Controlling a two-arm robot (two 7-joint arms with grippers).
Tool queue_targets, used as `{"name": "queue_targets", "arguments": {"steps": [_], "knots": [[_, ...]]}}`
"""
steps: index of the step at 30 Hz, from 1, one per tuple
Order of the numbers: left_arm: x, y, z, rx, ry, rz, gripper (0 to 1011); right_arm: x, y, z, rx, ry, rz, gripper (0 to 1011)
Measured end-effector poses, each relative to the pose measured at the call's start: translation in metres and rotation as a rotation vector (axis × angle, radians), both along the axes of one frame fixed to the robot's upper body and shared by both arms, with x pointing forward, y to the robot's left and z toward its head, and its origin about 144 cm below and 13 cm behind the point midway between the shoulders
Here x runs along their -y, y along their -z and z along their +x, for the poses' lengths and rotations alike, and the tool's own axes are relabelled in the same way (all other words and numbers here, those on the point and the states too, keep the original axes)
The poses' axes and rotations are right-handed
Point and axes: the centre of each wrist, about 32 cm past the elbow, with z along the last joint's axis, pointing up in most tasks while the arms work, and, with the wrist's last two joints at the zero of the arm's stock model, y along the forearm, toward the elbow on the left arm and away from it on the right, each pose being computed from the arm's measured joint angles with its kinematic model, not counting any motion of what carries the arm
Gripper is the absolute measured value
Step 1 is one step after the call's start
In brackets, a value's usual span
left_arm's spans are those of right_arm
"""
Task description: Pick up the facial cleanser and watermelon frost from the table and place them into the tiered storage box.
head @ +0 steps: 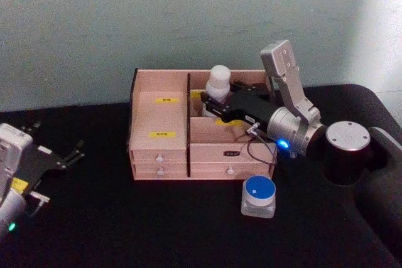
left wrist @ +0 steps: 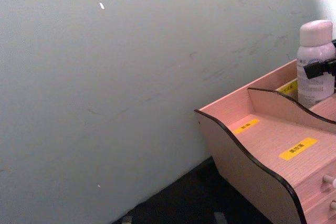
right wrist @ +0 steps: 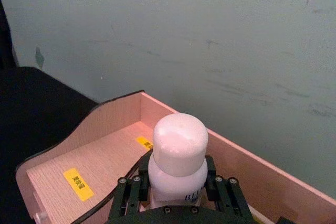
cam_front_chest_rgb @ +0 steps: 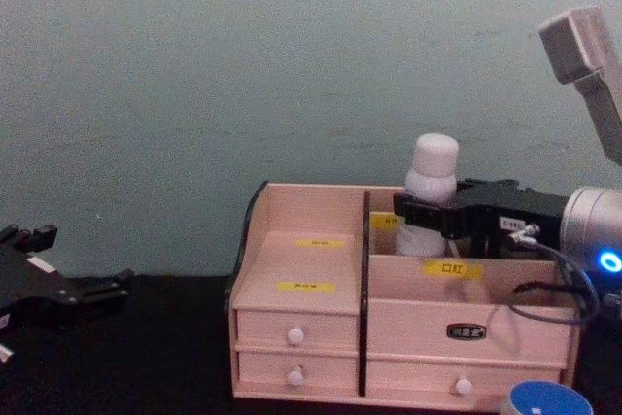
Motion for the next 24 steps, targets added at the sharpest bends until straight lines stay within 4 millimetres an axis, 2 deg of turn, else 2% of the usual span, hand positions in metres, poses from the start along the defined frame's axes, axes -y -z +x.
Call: {"name": "queue_targets", "arguments": {"steps": [24], "knots": [[0.0000, 0.0000, 0.0000, 0.000, 0.000, 0.000, 1001, 0.0000, 0.0028, 0.0022, -0.030, 0.002, -0.007, 593]]}}
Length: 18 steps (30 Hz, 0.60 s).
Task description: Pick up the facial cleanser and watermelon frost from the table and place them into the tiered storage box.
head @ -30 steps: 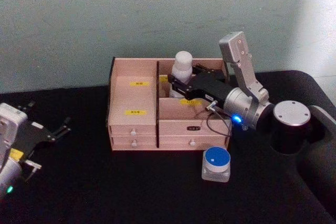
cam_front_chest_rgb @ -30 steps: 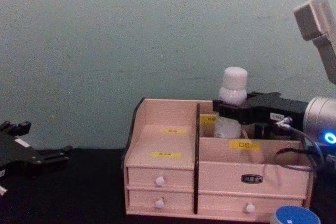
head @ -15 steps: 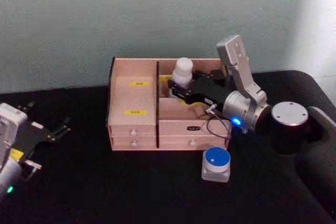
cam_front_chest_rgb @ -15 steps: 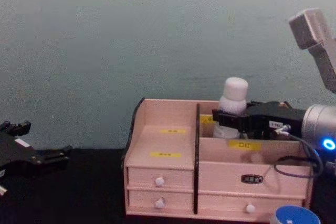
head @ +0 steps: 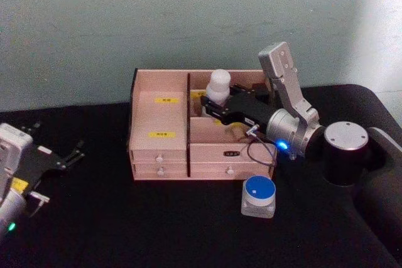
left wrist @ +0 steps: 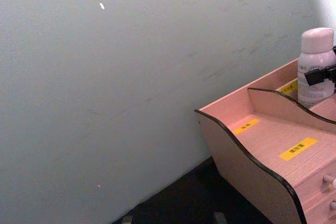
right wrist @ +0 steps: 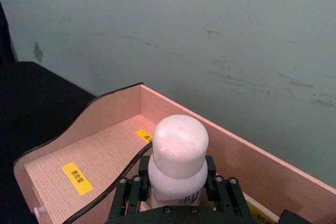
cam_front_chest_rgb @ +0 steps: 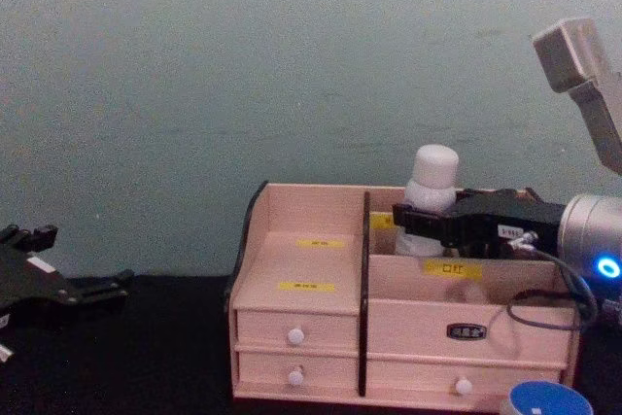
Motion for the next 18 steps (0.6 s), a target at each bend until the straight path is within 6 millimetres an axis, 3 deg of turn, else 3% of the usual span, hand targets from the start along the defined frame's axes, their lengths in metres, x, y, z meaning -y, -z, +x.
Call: {"name": "queue_targets", "arguments": {"steps": [6, 12, 18], "knots": [[0.0000, 0.0000, 0.0000, 0.000, 0.000, 0.000, 1001, 0.0001, -0.0001, 0.0000, 0.001, -0.001, 0.000, 632], [0.0000, 0.0000, 0.0000, 0.000, 0.000, 0.000, 1001, 0.0002, -0.0001, -0.0001, 0.001, -0.001, 0.000, 848], [0.0000, 0.0000, 0.0000, 0.000, 0.000, 0.000, 1001, 0.0002, -0.0001, -0.0002, 0.002, -0.001, 0.001, 1002]]}}
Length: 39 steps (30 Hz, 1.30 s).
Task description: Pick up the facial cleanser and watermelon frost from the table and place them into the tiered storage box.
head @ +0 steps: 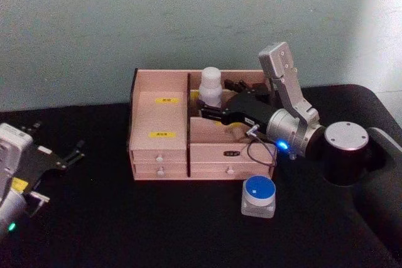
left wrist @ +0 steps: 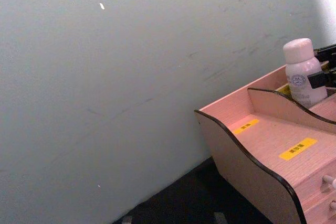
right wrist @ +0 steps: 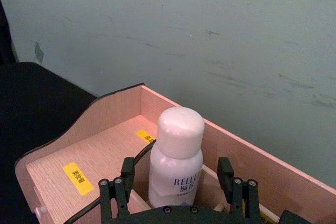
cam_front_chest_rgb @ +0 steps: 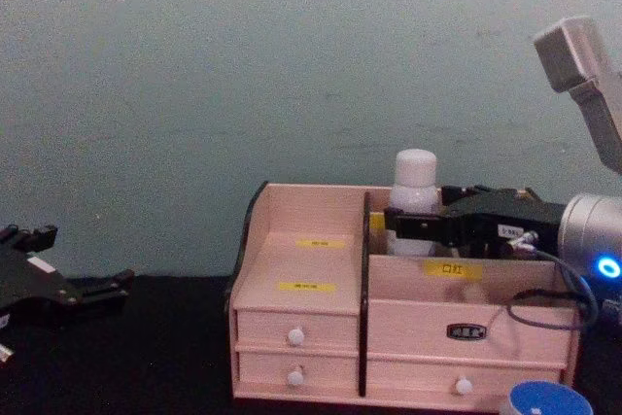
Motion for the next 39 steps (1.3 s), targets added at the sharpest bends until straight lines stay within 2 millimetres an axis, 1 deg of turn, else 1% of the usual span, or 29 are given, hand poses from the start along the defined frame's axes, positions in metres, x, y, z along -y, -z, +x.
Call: {"name": "queue_targets", "arguments": {"steps": [7, 11, 17, 19, 20, 23, 24, 27, 28, 34, 39], "knots": [[0.000, 0.000, 0.000, 0.000, 0.000, 0.000, 1001, 0.000, 0.000, -0.001, 0.003, -0.001, 0.001, 1000], [0.000, 0.000, 0.000, 0.000, 0.000, 0.000, 1001, 0.002, -0.004, -0.006, 0.031, -0.005, 0.005, 1000], [0.000, 0.000, 0.000, 0.000, 0.000, 0.000, 1001, 0.012, -0.012, -0.021, 0.074, -0.036, 0.020, 1000], [0.000, 0.000, 0.000, 0.000, 0.000, 0.000, 1001, 0.020, -0.016, -0.032, 0.090, -0.061, 0.028, 1000], [0.000, 0.000, 0.000, 0.000, 0.000, 0.000, 1001, 0.020, -0.016, -0.032, 0.090, -0.061, 0.028, 1000], [0.000, 0.000, 0.000, 0.000, 0.000, 0.000, 1001, 0.030, -0.020, -0.043, 0.100, -0.085, 0.033, 1000], [0.000, 0.000, 0.000, 0.000, 0.000, 0.000, 1001, 0.036, -0.022, -0.050, 0.102, -0.098, 0.034, 1000], [0.000, 0.000, 0.000, 0.000, 0.000, 0.000, 1001, 0.044, -0.023, -0.060, 0.099, -0.116, 0.035, 1000], [0.000, 0.000, 0.000, 0.000, 0.000, 0.000, 1001, 0.050, -0.024, -0.067, 0.095, -0.127, 0.033, 1000], [0.000, 0.000, 0.000, 0.000, 0.000, 0.000, 1001, 0.068, -0.022, -0.092, 0.058, -0.154, 0.014, 1000], [0.000, 0.000, 0.000, 0.000, 0.000, 0.000, 1001, 0.077, -0.019, -0.108, 0.013, -0.164, 0.004, 1000]]}}
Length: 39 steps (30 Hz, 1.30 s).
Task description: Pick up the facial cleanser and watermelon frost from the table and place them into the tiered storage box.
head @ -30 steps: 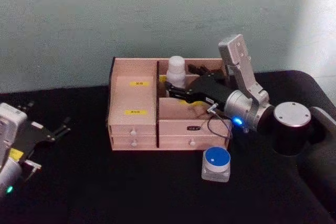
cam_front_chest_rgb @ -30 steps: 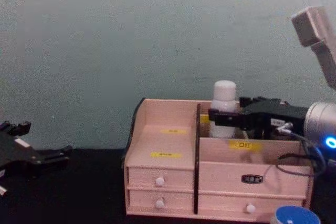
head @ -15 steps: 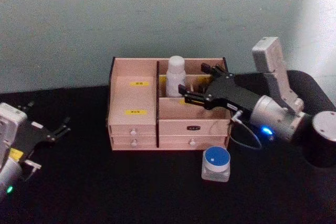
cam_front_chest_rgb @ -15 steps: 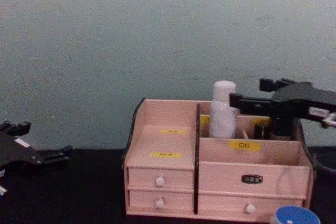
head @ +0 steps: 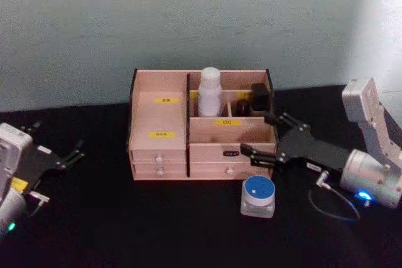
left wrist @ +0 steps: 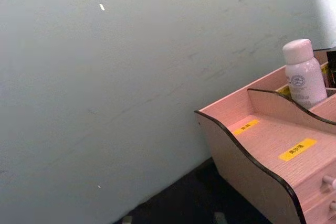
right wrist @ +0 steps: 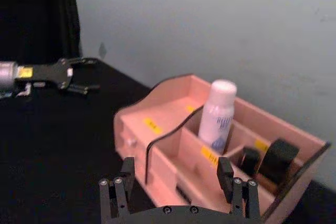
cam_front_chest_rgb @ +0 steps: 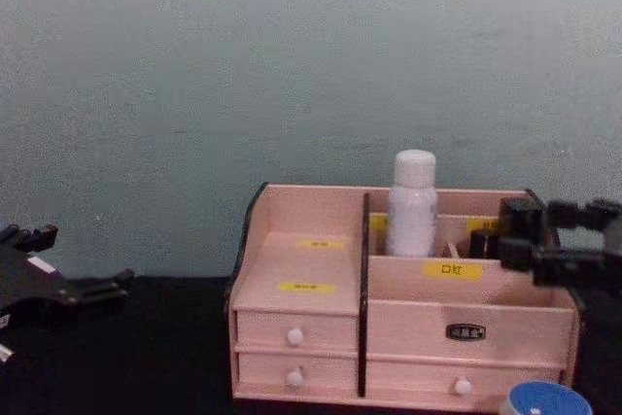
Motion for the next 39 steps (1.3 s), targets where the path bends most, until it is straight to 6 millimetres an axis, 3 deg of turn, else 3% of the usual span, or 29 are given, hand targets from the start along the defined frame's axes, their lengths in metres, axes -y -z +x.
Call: {"name": "queue_targets", "arguments": {"steps": [8, 16, 39], "knots": [[0.000, 0.000, 0.000, 0.000, 0.000, 0.000, 1001, 0.009, 0.009, -0.019, -0.083, -0.002, -0.033, 1000], [0.000, 0.000, 0.000, 0.000, 0.000, 0.000, 1001, 0.010, 0.018, -0.024, -0.143, 0.008, -0.080, 1000], [0.000, 0.000, 0.000, 0.000, 0.000, 0.000, 1001, 0.006, 0.040, -0.013, -0.235, 0.022, -0.150, 1000]]}}
